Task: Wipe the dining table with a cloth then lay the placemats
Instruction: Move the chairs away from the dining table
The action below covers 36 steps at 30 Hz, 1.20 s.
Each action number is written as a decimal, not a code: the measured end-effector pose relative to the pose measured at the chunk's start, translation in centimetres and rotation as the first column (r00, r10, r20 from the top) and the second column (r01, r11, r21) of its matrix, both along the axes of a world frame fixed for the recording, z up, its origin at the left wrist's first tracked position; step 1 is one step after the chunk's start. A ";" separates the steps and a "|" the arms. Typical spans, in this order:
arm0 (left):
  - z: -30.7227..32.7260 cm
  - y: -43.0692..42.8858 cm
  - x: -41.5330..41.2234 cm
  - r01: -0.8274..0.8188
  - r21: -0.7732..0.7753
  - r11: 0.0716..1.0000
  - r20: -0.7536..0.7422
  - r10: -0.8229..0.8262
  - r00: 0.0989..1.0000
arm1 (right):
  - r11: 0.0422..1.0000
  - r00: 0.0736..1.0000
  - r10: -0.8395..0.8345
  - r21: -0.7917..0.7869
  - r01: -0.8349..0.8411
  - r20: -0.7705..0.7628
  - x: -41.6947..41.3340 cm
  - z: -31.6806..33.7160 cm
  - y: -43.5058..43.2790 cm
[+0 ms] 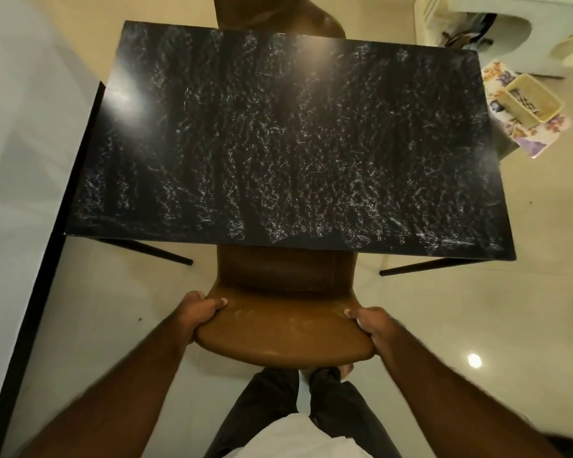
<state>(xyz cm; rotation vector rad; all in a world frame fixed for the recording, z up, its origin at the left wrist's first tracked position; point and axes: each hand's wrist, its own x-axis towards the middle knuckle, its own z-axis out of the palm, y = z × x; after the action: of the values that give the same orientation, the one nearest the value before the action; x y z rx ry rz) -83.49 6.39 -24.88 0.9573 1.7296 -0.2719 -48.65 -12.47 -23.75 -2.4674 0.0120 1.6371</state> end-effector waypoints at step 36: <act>1.2 -0.6 0.2 -0.044 -0.037 0.998 -0.024 0.043 0.999 | 0.999 0.998 -0.048 0.002 0.048 -0.035 -0.4 1.2 1.0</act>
<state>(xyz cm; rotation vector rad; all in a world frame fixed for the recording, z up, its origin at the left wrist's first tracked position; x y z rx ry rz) -83.26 5.81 -23.65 0.8916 1.7588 -0.2874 -49.08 -11.50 -22.56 -2.4164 0.0733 1.6596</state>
